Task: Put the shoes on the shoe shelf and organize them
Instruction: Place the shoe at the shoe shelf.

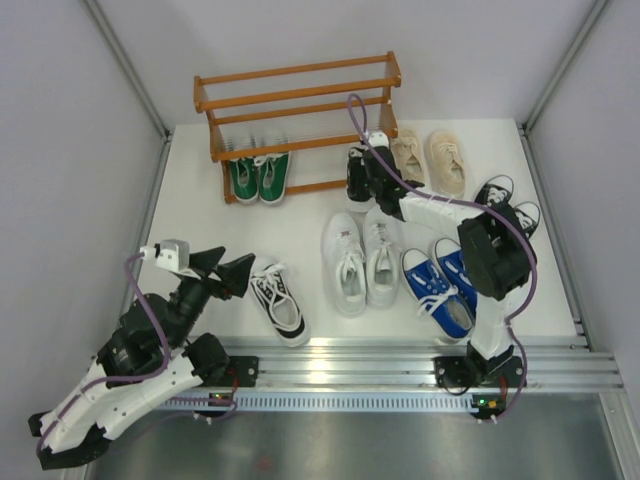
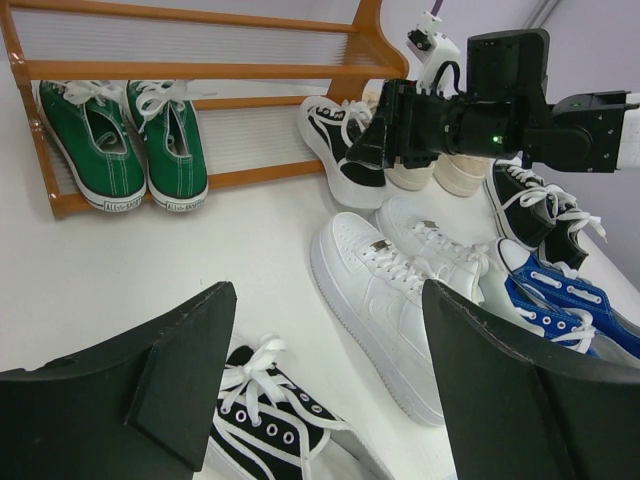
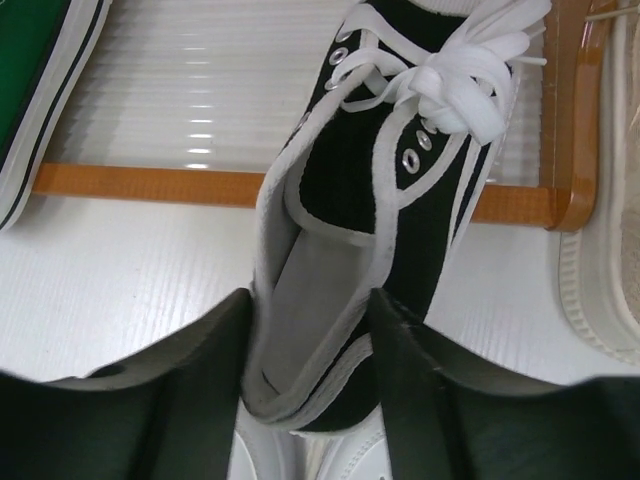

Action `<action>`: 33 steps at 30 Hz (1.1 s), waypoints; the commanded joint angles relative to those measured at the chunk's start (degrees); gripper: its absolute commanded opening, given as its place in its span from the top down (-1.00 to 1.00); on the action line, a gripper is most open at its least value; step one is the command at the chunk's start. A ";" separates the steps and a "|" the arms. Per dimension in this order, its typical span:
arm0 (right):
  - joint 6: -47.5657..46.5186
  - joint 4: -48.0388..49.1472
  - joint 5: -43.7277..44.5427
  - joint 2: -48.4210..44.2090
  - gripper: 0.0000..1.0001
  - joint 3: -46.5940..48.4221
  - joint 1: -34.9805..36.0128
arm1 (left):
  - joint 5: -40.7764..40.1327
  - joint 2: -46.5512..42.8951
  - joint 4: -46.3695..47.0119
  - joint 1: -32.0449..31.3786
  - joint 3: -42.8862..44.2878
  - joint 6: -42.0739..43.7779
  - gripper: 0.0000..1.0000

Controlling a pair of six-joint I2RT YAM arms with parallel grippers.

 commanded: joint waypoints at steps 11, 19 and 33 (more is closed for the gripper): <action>-10.37 2.91 -0.21 -0.92 1.00 2.17 -2.58 | 0.38 0.45 0.97 0.23 -0.04 0.79 -0.61; -20.57 8.99 -2.76 -5.31 1.00 -0.90 -2.85 | 0.46 0.36 1.06 0.23 -0.04 0.79 -0.61; -33.67 5.92 -18.91 -2.42 1.00 0.24 -5.66 | 0.64 0.36 0.97 0.23 -0.04 0.88 -0.61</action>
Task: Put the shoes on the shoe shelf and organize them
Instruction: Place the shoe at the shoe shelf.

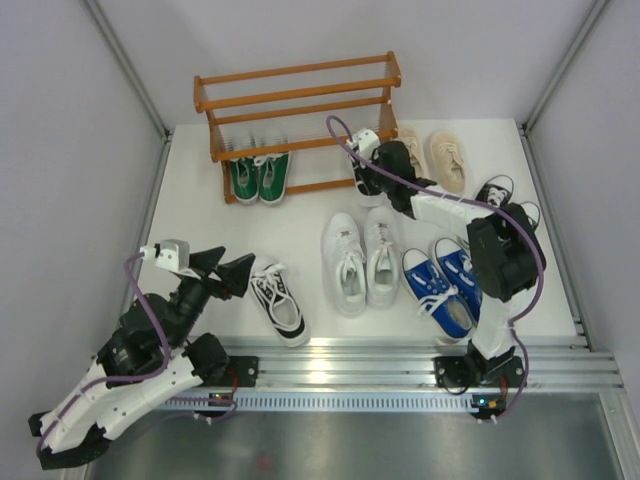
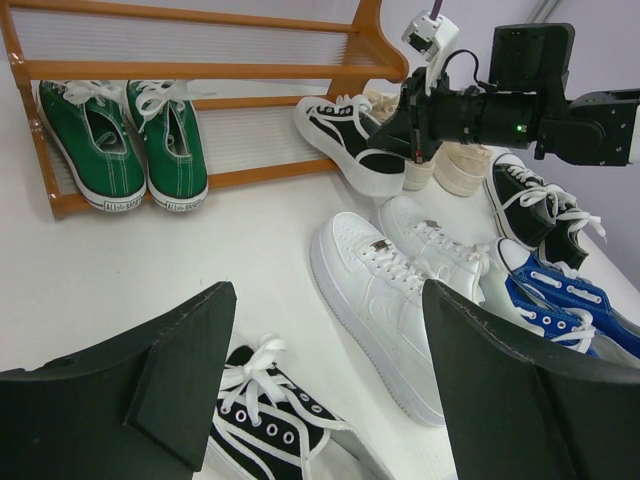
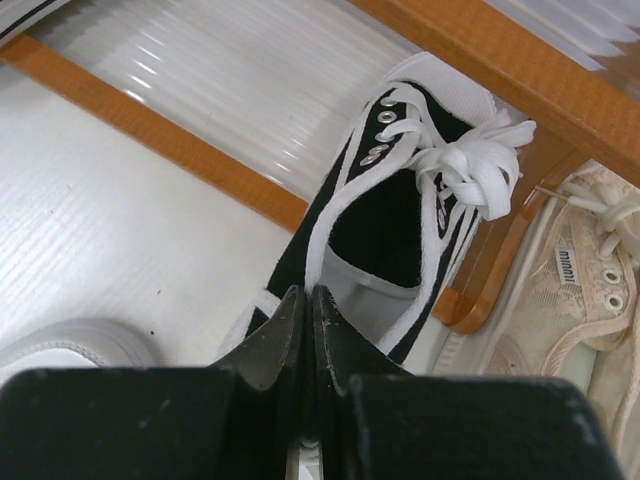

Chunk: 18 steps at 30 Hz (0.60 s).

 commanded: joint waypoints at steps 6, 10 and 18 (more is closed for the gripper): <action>-10.22 -7.32 -16.95 -0.38 0.69 5.75 -4.18 | 0.71 0.27 1.06 0.23 -0.04 0.86 -0.61; -13.57 -13.21 -23.38 -1.70 0.29 7.87 -5.41 | 0.88 0.27 0.97 0.23 0.13 0.95 -0.61; -40.77 -39.78 -35.51 -4.43 -0.31 15.93 -5.77 | 1.32 0.01 1.06 0.23 0.05 0.95 -0.61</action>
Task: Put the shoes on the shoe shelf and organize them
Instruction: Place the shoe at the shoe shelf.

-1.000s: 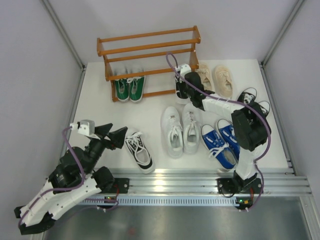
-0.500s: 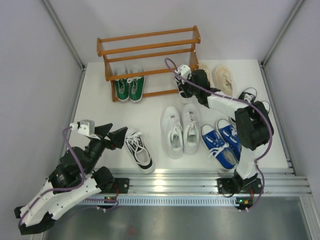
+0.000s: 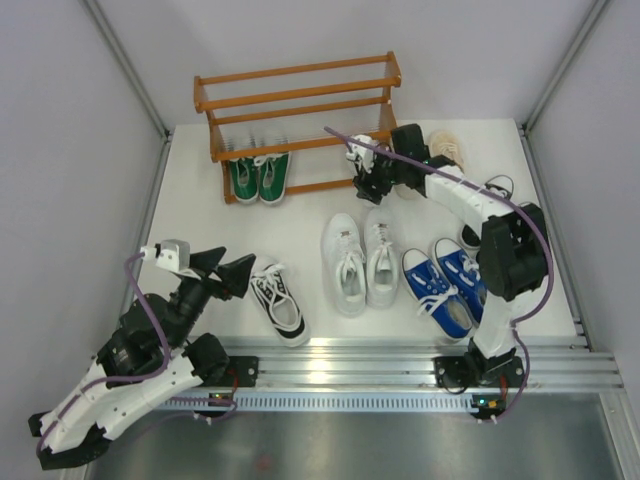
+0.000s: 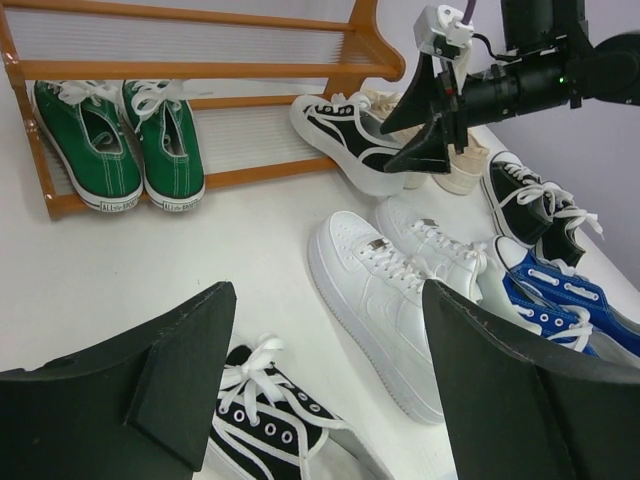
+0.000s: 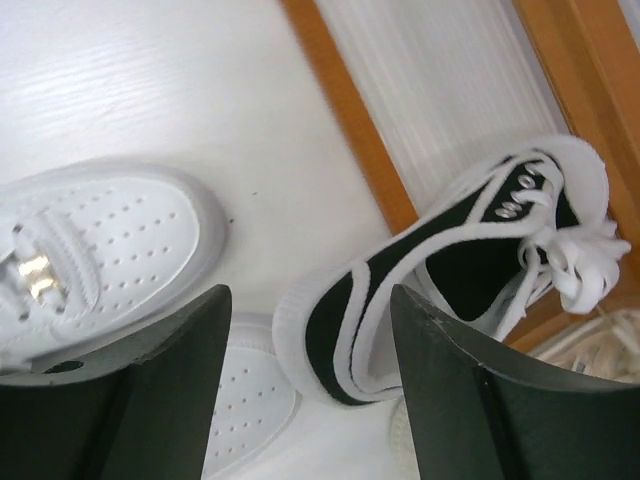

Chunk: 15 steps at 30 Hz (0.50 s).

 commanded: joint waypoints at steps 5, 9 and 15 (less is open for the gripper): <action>-43.94 -32.49 -8.41 -1.98 -0.38 11.25 -0.72 | 1.17 -0.52 1.06 0.23 0.05 0.93 -0.61; -48.10 -37.78 -6.12 1.01 -0.39 15.65 -0.72 | 1.17 -0.87 1.06 0.23 0.14 0.84 -0.61; -48.64 -36.37 -3.30 4.70 -0.40 18.64 -0.72 | 1.61 -0.87 1.06 0.23 0.05 0.75 -0.61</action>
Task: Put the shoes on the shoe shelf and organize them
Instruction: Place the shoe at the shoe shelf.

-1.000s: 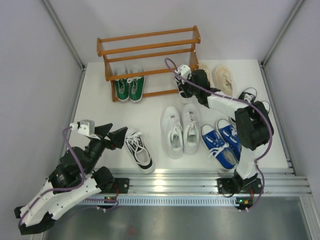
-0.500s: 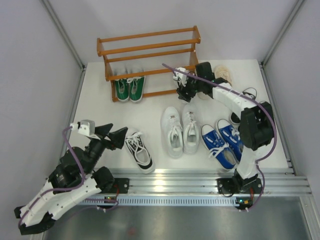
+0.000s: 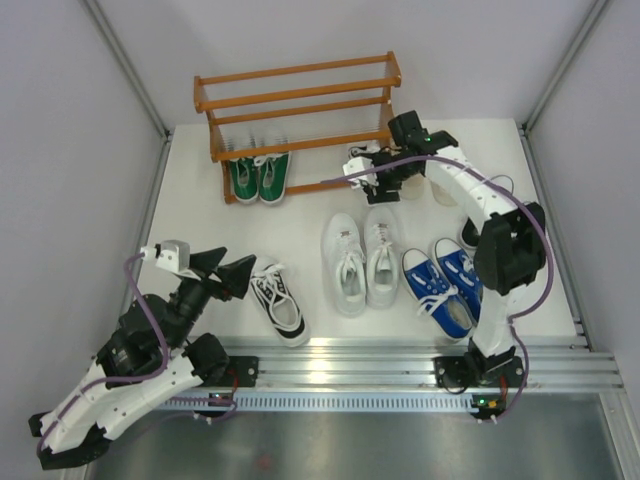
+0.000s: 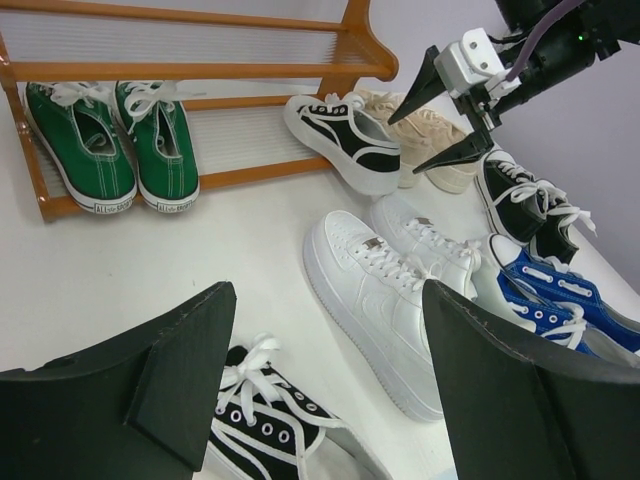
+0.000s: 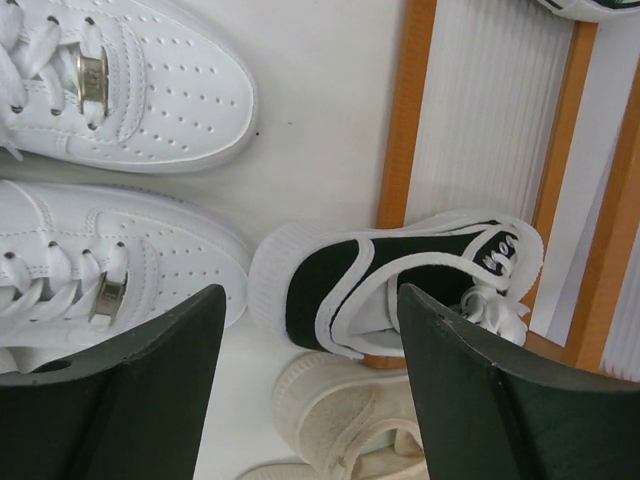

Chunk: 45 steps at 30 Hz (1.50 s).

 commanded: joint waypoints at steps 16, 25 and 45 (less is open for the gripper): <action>-1.15 0.56 5.12 6.81 -0.29 4.93 -0.90 | 1.13 -0.37 1.17 0.23 0.05 0.75 -0.61; 2.10 5.21 5.38 3.11 -0.44 2.29 -1.42 | 1.31 -0.37 1.17 0.23 0.05 0.75 -0.61; 1.76 -0.67 7.05 12.51 0.13 10.99 -1.42 | 1.48 0.33 1.17 0.23 0.05 0.84 -0.61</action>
